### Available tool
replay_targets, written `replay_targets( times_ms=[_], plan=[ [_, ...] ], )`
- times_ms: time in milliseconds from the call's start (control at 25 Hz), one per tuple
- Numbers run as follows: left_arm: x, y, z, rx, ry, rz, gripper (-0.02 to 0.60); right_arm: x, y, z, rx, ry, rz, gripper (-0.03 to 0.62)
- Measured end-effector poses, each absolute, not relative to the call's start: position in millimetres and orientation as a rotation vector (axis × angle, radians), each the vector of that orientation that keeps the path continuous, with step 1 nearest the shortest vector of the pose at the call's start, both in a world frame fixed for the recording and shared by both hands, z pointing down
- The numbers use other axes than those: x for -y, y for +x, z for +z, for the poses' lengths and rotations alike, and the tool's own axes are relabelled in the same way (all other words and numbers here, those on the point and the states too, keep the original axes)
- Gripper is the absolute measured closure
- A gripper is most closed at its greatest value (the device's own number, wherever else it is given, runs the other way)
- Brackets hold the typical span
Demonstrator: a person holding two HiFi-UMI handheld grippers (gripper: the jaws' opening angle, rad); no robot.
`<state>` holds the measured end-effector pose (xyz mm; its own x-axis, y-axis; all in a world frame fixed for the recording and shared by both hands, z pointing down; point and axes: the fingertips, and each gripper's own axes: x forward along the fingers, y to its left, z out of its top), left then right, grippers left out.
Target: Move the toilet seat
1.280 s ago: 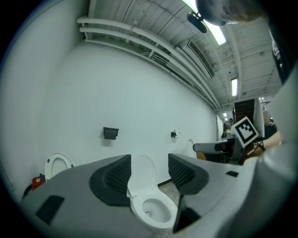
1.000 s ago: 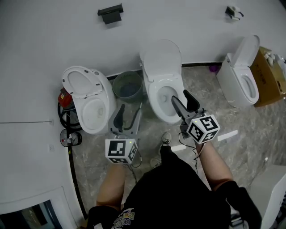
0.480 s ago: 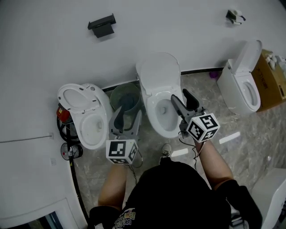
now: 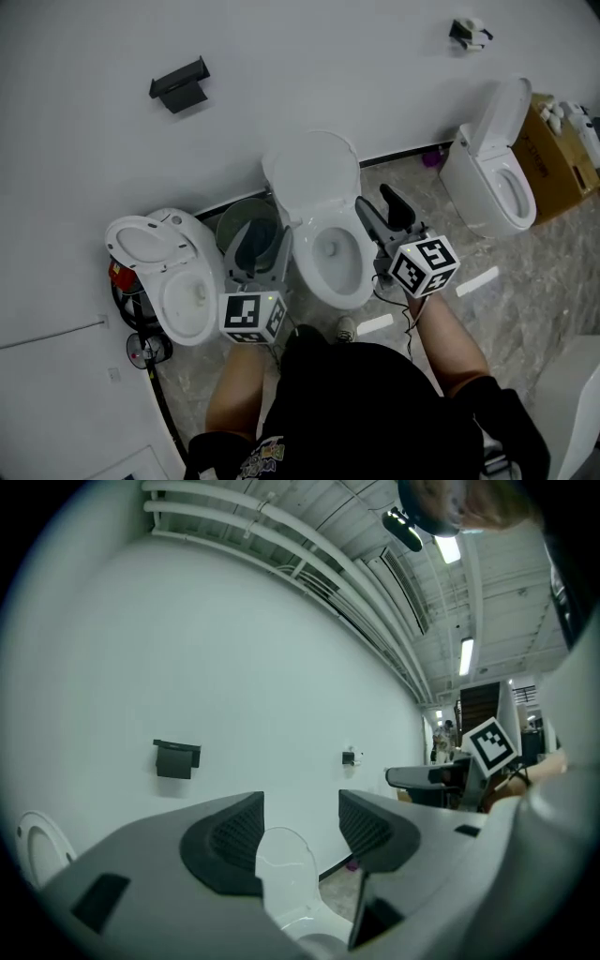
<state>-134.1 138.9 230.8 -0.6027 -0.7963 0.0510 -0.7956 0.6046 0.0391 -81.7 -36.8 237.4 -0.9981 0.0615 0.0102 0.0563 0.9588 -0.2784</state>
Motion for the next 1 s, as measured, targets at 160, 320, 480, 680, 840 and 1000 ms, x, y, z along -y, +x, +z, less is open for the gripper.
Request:
replay_targets(
  times_ms=[160,320,480,680,840,1000],
  plan=[
    [-122,-167,232,2.722,1.443,-0.010,0.354,52,-100,241,3.100,0.001,0.454,0.336],
    [-97,-204,235,2.639,1.564,-0.003,0.354,71,-121,239,3.114,0.153,0.460,0.336],
    [-69,-237,230,2.531,1.735,0.033,0.354,89,-138,238,3.111,0.345,0.497,0.337],
    [-42,-281,231,2.427,1.901,0.068,0.354,104,-159,239,3.107,0.542,0.499,0.336],
    [-15,-294,239,2.309,2.023,0.071,0.354,113,-156,246,3.082,0.705,0.498,0.336],
    [15,-285,250,2.162,2.166,0.099,0.354,124,-138,255,3.045,0.893,0.515,0.336]
  ],
)
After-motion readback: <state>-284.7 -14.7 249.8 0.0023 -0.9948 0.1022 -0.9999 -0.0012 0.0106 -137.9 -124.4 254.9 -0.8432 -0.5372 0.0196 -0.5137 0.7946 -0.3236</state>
